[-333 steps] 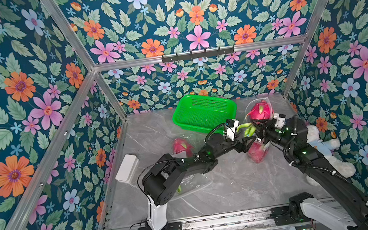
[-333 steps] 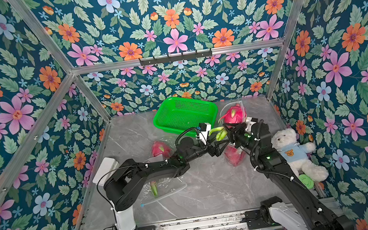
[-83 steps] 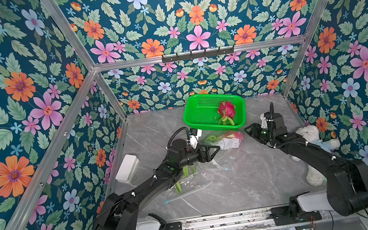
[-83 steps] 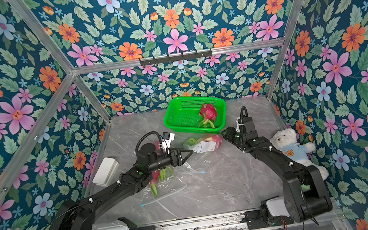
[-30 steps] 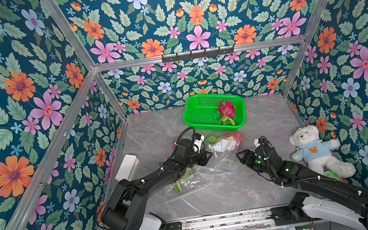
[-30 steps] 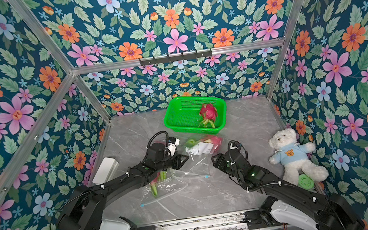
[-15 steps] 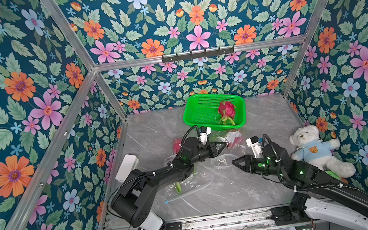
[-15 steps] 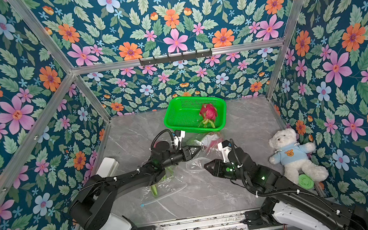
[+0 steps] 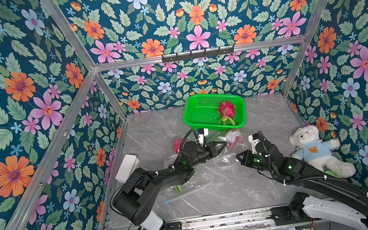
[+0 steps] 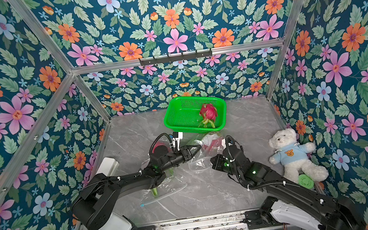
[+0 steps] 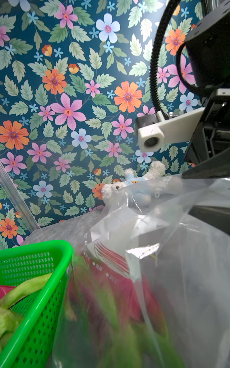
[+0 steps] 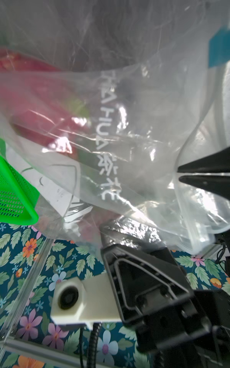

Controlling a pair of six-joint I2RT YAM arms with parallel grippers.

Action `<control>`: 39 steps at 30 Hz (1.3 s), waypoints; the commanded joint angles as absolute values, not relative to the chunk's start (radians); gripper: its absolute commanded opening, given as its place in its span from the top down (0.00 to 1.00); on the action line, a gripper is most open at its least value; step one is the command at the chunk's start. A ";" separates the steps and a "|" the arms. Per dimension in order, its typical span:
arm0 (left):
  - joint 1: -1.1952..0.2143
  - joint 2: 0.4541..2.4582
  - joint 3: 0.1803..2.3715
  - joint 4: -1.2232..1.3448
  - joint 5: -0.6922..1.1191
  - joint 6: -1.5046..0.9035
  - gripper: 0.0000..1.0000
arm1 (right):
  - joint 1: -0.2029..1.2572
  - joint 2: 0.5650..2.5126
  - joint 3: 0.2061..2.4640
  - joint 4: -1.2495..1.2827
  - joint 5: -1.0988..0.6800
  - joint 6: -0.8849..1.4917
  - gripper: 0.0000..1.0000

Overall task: Open the zip-top bag and take out the dragon fruit
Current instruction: Open the zipper of the food storage bag at the center of the board.

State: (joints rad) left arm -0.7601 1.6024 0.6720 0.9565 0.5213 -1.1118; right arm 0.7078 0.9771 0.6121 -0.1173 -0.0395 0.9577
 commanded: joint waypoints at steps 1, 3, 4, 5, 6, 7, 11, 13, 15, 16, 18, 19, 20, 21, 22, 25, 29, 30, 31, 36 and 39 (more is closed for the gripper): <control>-0.764 1.586 0.668 0.997 0.532 -1.132 0.73 | 0.705 1.052 0.641 -0.006 -0.042 0.923 0.92; -0.765 1.576 0.664 0.991 0.528 -1.128 0.73 | 0.706 1.092 0.640 0.026 -0.036 0.926 0.93; -0.766 1.573 0.662 0.987 0.525 -1.125 0.73 | 0.705 1.102 0.638 0.043 -0.013 0.927 0.93; -0.767 1.572 0.660 0.984 0.523 -1.123 0.73 | 0.706 1.107 0.634 0.062 0.002 0.927 0.93; -0.767 1.572 0.656 0.978 0.522 -1.122 0.73 | 0.705 1.110 0.632 0.092 0.011 0.927 0.93; -0.767 1.574 0.655 0.972 0.521 -1.120 0.73 | 0.705 1.113 0.637 0.111 0.012 0.920 0.93; -0.769 1.579 0.638 0.973 0.531 -1.127 0.73 | 0.705 1.120 0.694 0.032 0.068 0.876 0.77; -0.769 1.578 0.629 0.971 0.526 -1.124 0.72 | 0.704 1.107 0.710 0.007 0.077 0.867 0.65; -0.769 1.581 0.624 0.967 0.523 -1.121 0.71 | 0.705 1.086 0.711 0.000 0.065 0.881 0.53; -0.769 1.583 0.623 0.968 0.521 -1.121 0.71 | 0.704 1.077 0.708 -0.005 0.057 0.896 0.50; -0.770 1.587 0.621 0.968 0.516 -1.119 0.70 | 0.704 1.051 0.694 -0.011 0.026 0.942 0.46; -0.769 1.587 0.621 0.967 0.511 -1.118 0.70 | 0.705 1.038 0.683 -0.011 0.010 0.973 0.45; -0.769 1.588 0.620 0.967 0.506 -1.116 0.70 | 0.705 1.026 0.671 -0.007 -0.004 1.004 0.45; -0.769 1.589 0.619 0.968 0.500 -1.115 0.70 | 0.706 1.012 0.652 0.000 -0.025 1.048 0.44; -0.769 1.590 0.620 0.968 0.494 -1.114 0.70 | 0.705 0.994 0.628 0.014 -0.043 1.091 0.44; -0.769 1.591 0.623 0.968 0.481 -1.109 0.70 | 0.717 0.933 0.557 0.071 -0.058 1.205 0.44; -0.769 1.597 0.627 0.969 0.467 -1.102 0.70 | 0.739 0.877 0.505 0.110 -0.061 1.301 0.44; -0.769 1.598 0.629 0.969 0.465 -1.101 0.70 | 0.745 0.871 0.500 0.116 -0.061 1.317 0.43; -0.769 1.601 0.629 0.970 0.463 -1.099 0.70 | 0.751 0.867 0.496 0.126 -0.063 1.330 0.43; -0.769 1.614 0.626 0.971 0.450 -1.092 0.70 | 0.766 0.883 0.476 0.239 -0.090 1.397 0.42; -0.769 1.619 0.619 0.981 0.442 -1.094 0.70 | 0.784 0.889 0.498 0.235 -0.092 1.399 0.41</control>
State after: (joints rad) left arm -0.7681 1.6157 0.6212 0.9463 0.4599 -1.0988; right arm 0.7734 0.8867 0.4835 0.1612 -0.0784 1.3434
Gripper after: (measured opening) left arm 0.298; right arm 0.584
